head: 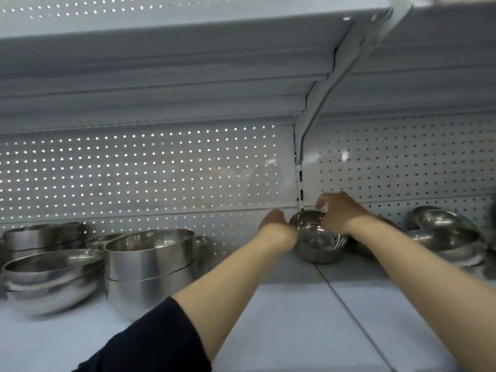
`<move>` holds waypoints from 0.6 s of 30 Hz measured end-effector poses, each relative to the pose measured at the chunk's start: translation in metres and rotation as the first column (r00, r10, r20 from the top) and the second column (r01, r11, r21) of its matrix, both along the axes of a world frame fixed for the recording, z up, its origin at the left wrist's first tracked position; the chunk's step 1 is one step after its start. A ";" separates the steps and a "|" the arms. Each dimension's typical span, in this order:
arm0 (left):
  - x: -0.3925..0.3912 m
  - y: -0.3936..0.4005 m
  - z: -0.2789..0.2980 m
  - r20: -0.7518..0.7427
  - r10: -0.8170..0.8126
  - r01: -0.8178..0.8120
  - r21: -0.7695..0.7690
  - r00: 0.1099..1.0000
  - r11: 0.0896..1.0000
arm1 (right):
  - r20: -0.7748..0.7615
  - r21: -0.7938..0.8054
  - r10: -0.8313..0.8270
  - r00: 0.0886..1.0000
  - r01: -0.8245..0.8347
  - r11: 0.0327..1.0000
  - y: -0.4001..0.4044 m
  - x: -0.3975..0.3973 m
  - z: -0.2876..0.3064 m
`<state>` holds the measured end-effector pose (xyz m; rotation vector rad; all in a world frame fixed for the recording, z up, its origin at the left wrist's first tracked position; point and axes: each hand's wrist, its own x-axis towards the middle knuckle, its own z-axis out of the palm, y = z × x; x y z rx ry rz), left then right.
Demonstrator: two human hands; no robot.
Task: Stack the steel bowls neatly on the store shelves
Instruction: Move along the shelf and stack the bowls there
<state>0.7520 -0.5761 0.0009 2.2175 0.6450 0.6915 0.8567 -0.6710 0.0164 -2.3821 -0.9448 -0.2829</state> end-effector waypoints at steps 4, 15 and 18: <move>0.039 0.012 -0.028 -0.056 0.053 -0.057 -0.081 0.997 0.995 | 0.160 -0.255 -0.086 0.983 0.125 0.959 0.003 0.019 -0.033; 0.048 0.027 -0.058 -0.045 -0.102 0.097 -0.108 0.994 0.989 | 0.142 -0.316 -0.012 0.990 0.057 0.947 0.004 0.030 -0.047; 0.044 0.025 -0.057 -0.058 -0.112 0.103 -0.131 0.992 0.986 | 0.122 -0.303 0.007 0.992 0.030 0.953 0.004 0.032 -0.046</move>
